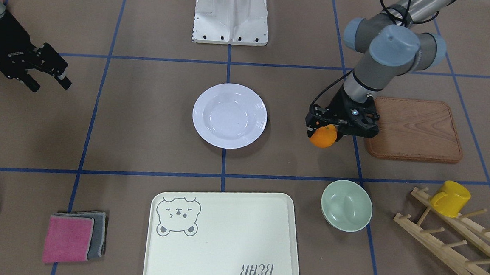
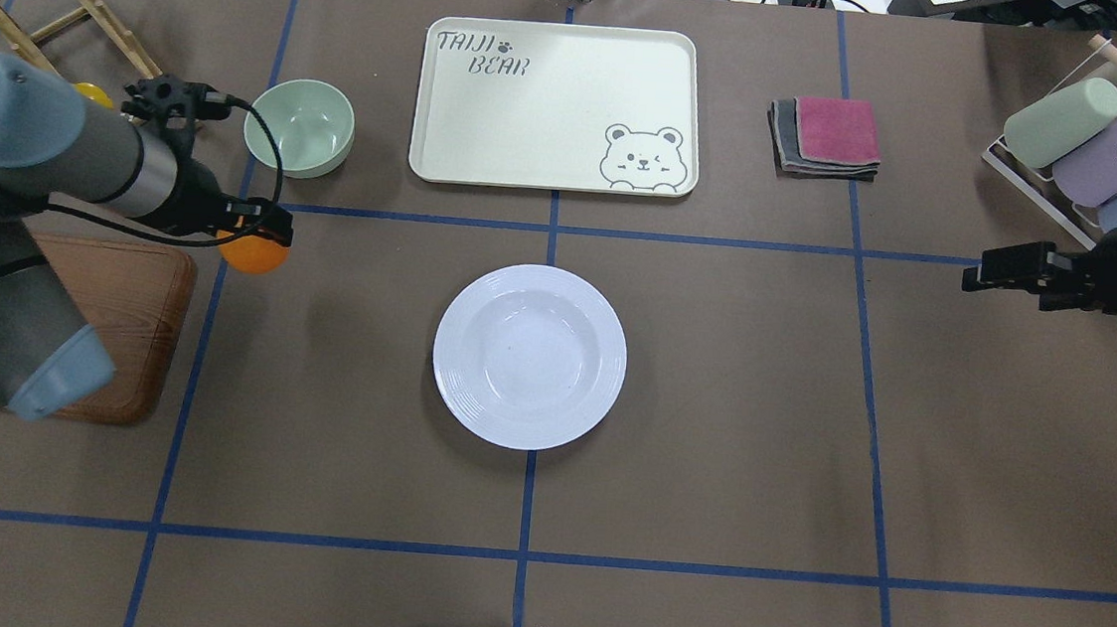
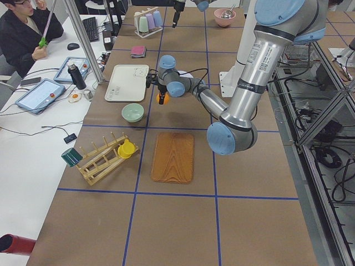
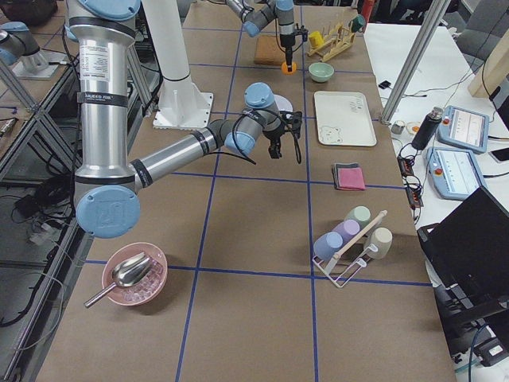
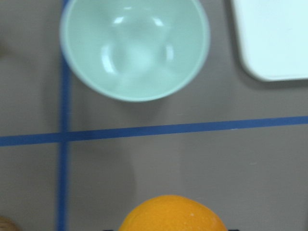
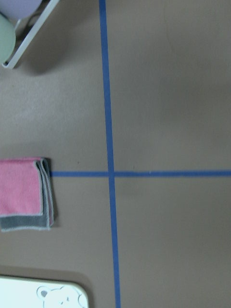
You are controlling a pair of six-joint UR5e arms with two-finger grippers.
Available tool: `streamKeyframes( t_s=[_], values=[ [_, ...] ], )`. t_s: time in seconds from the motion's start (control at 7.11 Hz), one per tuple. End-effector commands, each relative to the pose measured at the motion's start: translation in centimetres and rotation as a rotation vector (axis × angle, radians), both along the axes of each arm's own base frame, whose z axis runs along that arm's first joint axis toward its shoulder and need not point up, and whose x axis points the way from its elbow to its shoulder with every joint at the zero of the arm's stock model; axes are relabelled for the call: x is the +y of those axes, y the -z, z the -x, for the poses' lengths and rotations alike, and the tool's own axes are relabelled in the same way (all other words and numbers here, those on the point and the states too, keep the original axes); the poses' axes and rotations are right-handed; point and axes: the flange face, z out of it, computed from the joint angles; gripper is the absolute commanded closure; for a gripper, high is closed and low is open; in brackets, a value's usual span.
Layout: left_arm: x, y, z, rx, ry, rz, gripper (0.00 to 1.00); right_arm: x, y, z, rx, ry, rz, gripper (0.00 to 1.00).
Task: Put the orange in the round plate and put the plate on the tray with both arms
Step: 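Carry the orange onto the white plate with left gripper while right arm approaches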
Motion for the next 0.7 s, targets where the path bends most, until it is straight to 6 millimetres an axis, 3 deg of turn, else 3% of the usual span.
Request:
streamKeyframes(
  t_s=[0.0,0.14,0.28,0.42,0.56],
  values=[
    [2.4,7.7,-6.0,-0.039,0.038,0.077,1.00,1.2,3.3,4.6,-0.127,-0.118,0.080,0.00],
    [5.2,10.3,-9.8,-0.044,0.055,0.100,1.00,2.6,3.9,7.0,-0.179,-0.191,0.111,0.00],
    [6.7,11.6,-11.4,-0.056,0.049,0.098,1.00,4.1,4.1,9.4,-0.216,-0.240,0.125,0.00],
    [7.3,13.4,-13.7,-0.053,0.083,0.128,1.00,5.8,4.7,11.4,-0.269,-0.276,0.136,0.00],
    [6.5,14.5,-17.1,-0.084,0.103,0.135,1.00,7.6,5.1,13.2,-0.325,-0.297,0.143,0.00]
  ],
)
